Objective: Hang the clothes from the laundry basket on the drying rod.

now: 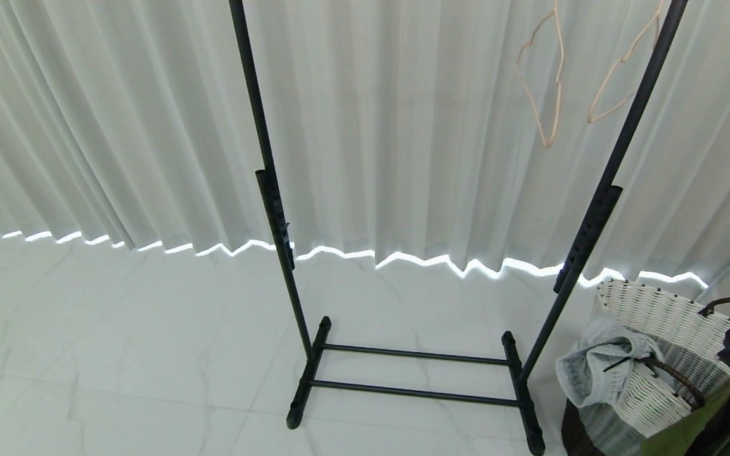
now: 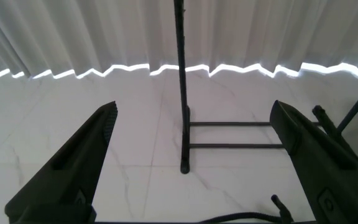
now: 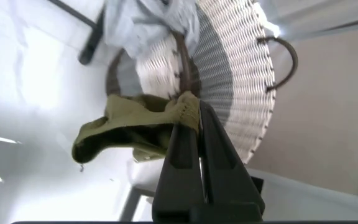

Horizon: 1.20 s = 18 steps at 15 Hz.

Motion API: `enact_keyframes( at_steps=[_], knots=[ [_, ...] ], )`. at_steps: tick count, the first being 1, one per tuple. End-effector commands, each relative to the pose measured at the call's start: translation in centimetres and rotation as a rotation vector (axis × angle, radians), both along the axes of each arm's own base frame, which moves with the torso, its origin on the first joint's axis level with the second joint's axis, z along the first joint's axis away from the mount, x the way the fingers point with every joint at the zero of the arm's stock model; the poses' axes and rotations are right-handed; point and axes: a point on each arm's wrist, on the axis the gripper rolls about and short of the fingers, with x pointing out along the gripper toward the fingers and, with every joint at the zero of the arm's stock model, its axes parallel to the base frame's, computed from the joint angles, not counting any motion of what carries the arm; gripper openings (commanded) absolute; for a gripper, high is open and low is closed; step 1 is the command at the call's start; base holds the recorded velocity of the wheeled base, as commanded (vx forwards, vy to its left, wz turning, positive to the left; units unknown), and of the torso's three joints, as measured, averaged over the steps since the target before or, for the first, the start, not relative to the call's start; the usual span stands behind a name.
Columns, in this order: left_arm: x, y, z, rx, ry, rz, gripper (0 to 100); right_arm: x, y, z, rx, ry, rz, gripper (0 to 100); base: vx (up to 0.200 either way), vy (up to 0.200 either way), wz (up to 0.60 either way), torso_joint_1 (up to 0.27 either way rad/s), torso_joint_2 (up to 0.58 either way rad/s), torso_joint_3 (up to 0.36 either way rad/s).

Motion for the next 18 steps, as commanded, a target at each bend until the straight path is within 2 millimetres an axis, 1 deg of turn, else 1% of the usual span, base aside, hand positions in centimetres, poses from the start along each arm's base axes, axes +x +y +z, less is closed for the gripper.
enact_keyframes(
  at_steps=[1, 5, 9, 10, 12, 15, 16, 17, 18],
  knots=[
    [0.0, 0.0, 0.0, 0.0, 0.001, 0.001, 100, 0.2, 0.1, 0.4, 0.02, -0.02, -0.004, 0, 0.0, 0.0, 0.0, 0.0, 0.0, 0.0],
    [0.0, 0.0, 0.0, -0.013, 0.003, 0.001, 100, 0.4, 0.5, 1.6, 0.065, -0.072, 0.003, 0, 0.0, 0.0, 0.0, 0.0, 0.0, 0.0],
    [0.0, 0.0, 0.0, -0.012, 0.003, 0.001, 100, 1.1, 1.0, 4.2, 0.081, -0.145, 0.031, 0, 0.0, 0.0, 0.0, 0.0, 0.0, 0.0],
    [0.0, 0.0, 0.0, -0.012, 0.003, 0.001, 100, 1.2, 1.5, 5.1, 0.105, -0.151, 0.048, 0, 0.0, 0.0, 0.0, 0.0, 0.0, 0.0],
    [0.0, 0.0, 0.0, -0.029, 0.003, 0.003, 100, 0.9, 3.1, 6.7, 0.212, -0.138, 0.105, 0, 0.0, 0.0, 0.0, 0.0, 0.0, 0.0],
    [0.0, 0.0, 0.0, -0.038, 0.004, 0.001, 100, -0.1, 5.3, 8.9, 0.338, -0.102, 0.207, 0, 0.0, 0.0, 0.0, 0.0, 0.0, 0.0],
    [-0.1, 0.0, 1.0, -0.027, -0.026, -0.027, 100, -0.4, 6.3, 10.2, 0.388, -0.093, 0.258, 0, 0.0, 0.0, 0.0, 0.0, 0.0, 0.0],
    [-0.2, -0.1, 3.8, -0.05, -0.036, -0.085, 100, -0.5, 6.9, 10.9, 0.42, -0.094, 0.292, 0, 0.0, 0.0, 0.0, 0.0, 0.0, 0.0],
    [0.6, 0.0, 7.5, -0.096, -0.027, -0.124, 100, -0.5, 7.3, 11.8, 0.445, -0.103, 0.333, 0, 0.0, 0.0, 0.0, 0.0, 0.0, 0.0]
  ],
)
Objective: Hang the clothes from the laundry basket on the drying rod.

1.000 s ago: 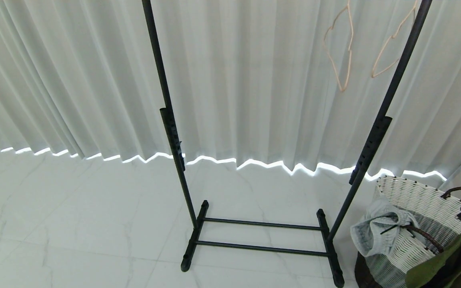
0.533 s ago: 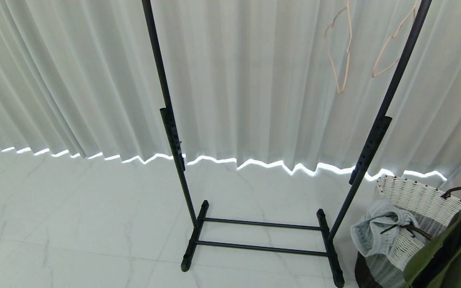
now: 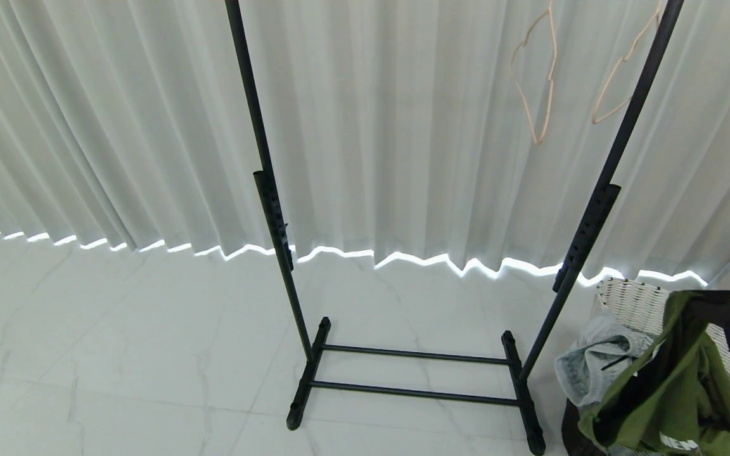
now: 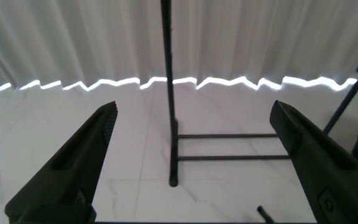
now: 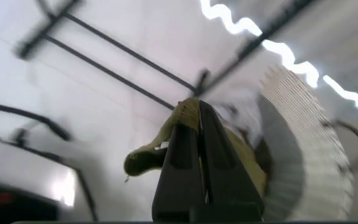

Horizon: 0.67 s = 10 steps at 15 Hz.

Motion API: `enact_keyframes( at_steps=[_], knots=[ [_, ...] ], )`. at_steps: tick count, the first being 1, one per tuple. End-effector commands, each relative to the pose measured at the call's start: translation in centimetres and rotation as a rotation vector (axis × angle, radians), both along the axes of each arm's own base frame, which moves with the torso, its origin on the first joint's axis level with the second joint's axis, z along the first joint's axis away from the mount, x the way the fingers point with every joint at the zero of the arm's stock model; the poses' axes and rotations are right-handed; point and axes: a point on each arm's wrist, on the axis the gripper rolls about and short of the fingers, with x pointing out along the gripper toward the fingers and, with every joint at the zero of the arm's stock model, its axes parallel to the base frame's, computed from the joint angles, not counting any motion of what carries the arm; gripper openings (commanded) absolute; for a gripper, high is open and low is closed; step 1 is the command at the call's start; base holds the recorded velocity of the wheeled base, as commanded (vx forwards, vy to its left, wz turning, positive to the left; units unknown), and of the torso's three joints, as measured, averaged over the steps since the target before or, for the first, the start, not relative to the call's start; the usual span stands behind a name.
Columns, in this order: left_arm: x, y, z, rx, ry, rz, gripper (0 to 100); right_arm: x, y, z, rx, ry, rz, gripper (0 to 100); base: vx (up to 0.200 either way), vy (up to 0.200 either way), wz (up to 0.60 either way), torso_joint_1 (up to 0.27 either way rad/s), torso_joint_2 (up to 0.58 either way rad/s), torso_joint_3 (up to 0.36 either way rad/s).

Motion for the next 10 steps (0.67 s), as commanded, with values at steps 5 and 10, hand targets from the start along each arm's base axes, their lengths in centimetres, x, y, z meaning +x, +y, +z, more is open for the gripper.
enact_keyframes(
  at_steps=[5, 10],
  knots=[
    [8.9, -1.9, 13.1, 0.042, 0.177, -0.342, 100, -0.4, 1.5, 4.3, 0.126, -0.084, 0.183, 0, 0.0, 0.0, 0.0, 0.0, 0.0, 0.0],
    [16.7, -11.3, 14.2, 0.025, 0.451, -0.706, 100, -1.8, 0.7, 6.0, 0.201, -0.135, 0.282, 0, 0.0, 0.0, 0.0, 0.0, 0.0, 0.0]
  ],
)
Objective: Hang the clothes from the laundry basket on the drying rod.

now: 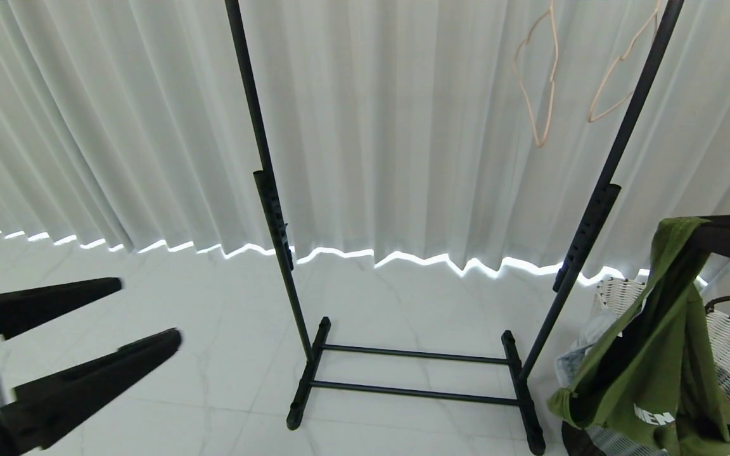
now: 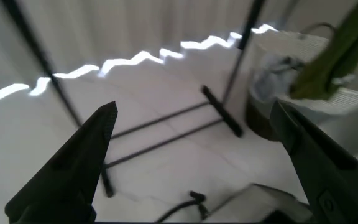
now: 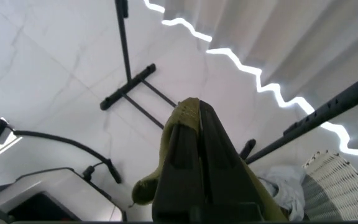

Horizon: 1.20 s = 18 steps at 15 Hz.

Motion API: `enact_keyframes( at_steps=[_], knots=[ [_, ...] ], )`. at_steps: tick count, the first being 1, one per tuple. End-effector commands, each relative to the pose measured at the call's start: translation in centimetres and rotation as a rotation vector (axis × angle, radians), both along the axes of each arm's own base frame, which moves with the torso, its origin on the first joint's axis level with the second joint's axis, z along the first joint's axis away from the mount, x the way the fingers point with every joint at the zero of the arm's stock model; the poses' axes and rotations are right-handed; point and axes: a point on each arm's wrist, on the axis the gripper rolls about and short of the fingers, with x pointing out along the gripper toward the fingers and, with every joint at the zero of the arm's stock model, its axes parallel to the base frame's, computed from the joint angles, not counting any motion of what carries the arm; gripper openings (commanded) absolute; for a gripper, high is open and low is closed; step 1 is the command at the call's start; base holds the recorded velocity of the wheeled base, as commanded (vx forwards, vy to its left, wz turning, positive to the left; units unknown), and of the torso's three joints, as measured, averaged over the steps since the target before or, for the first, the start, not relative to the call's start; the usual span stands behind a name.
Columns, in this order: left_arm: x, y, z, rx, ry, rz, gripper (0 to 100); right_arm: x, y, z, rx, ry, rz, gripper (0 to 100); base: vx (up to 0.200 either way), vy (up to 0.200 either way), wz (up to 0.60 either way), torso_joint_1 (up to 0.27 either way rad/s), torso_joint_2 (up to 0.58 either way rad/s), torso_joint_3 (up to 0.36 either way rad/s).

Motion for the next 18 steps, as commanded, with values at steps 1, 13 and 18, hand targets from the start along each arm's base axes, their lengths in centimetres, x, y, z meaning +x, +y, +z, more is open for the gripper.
enact_keyframes(
  at_steps=[1, 13, 18],
  knots=[
    [5.6, -9.1, -1.1, 0.009, 0.244, -0.224, 100, -0.5, -0.4, 0.4, 0.016, -0.02, 0.003, 0, 0.0, 0.0, 0.0, 0.0, 0.0, 0.0],
    [6.5, -31.4, -10.7, 0.069, 0.417, -0.231, 100, -0.6, -0.4, -0.1, -0.002, 0.022, -0.001, 0, 0.0, 0.0, 0.0, 0.0, 0.0, 0.0],
    [8.7, -33.2, -12.1, 0.024, 0.346, -0.117, 100, -0.8, -0.6, 0.0, 0.008, 0.021, -0.002, 0, 0.0, 0.0, 0.0, 0.0, 0.0, 0.0]
  ],
)
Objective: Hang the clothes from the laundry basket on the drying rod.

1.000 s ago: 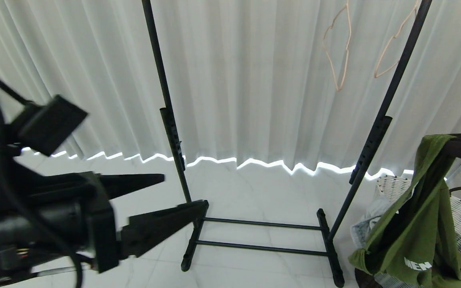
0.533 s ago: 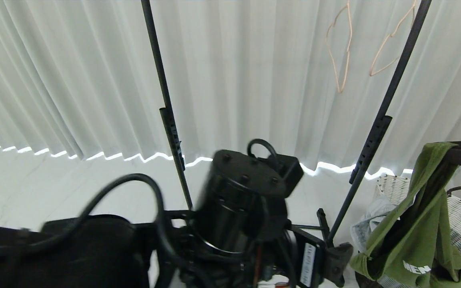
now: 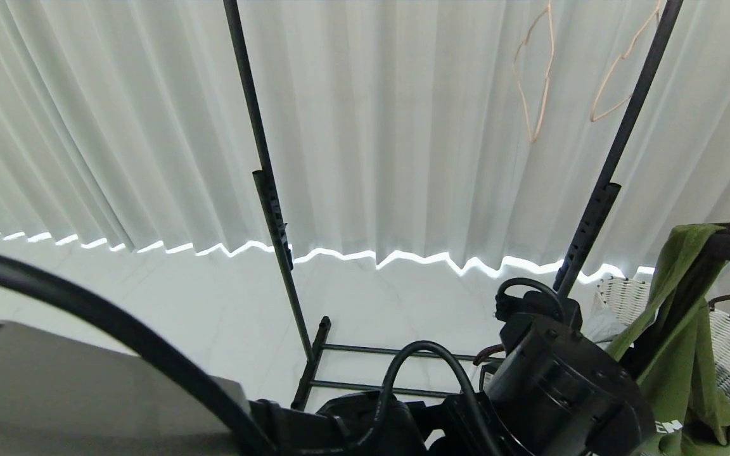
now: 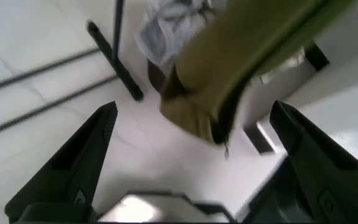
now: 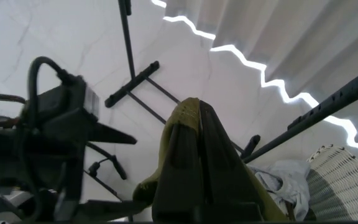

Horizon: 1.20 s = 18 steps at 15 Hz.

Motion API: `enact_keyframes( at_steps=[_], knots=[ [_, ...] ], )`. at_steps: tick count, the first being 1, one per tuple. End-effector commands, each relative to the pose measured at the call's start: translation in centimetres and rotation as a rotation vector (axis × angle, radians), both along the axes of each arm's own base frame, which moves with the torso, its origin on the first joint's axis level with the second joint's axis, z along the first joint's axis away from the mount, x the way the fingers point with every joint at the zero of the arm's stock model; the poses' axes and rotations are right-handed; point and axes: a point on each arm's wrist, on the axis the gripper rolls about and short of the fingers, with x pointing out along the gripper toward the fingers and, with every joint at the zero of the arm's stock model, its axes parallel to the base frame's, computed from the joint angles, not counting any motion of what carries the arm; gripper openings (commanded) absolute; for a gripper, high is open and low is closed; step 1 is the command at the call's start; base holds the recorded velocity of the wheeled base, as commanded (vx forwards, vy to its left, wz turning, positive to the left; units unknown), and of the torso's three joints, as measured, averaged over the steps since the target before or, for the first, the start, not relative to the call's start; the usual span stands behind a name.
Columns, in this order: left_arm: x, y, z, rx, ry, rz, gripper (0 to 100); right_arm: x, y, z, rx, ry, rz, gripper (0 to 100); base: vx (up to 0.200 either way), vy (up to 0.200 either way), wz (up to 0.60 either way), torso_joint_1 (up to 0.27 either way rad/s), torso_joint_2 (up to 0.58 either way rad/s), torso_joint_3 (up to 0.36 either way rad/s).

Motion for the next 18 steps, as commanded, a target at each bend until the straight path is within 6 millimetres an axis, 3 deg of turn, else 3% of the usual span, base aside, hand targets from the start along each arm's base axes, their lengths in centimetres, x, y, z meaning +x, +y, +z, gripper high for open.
enact_keyframes(
  at_steps=[1, 4, 8, 9, 12, 14, 18],
  knots=[
    [1.6, -0.7, -1.3, 0.011, -0.003, 0.035, 100, -0.1, -0.1, 0.0, 0.001, -0.003, 0.001, 0, 0.0, 0.0, 0.0, 0.0, 0.0, 0.0],
    [3.2, -1.0, -2.7, 0.038, -0.002, 0.063, 100, -0.4, -0.2, 0.1, 0.01, -0.005, 0.015, 0, 0.0, 0.0, 0.0, 0.0, 0.0, 0.0],
    [3.9, -0.9, -4.4, 0.105, -0.019, 0.055, 100, -0.4, -0.3, 0.1, 0.013, -0.005, 0.023, 0, 0.0, 0.0, 0.0, 0.0, 0.0, 0.0],
    [3.9, -0.8, -4.3, 0.104, -0.021, 0.056, 0, -0.4, -0.3, 0.1, 0.013, -0.005, 0.023, 0, 0.0, 0.0, 0.0, 0.0, 0.0, 0.0],
    [3.8, -0.6, -3.6, 0.091, -0.026, 0.062, 0, -0.4, -0.3, 0.0, 0.01, -0.001, 0.02, 0, 0.0, 0.0, 0.0, 0.0, 0.0, 0.0],
    [2.9, 0.7, -3.6, 0.174, -0.097, 0.051, 0, -0.4, -0.5, -0.6, -0.004, 0.011, -0.001, 0, 0.0, 0.0, 0.0, 0.0, 0.0, 0.0],
    [-1.2, 3.2, 1.5, 0.041, -0.224, -0.01, 0, -1.1, -1.4, -1.0, -0.017, -0.008, -0.018, 0, 0.0, 0.0, 0.0, 0.0, 0.0, 0.0]
  ],
)
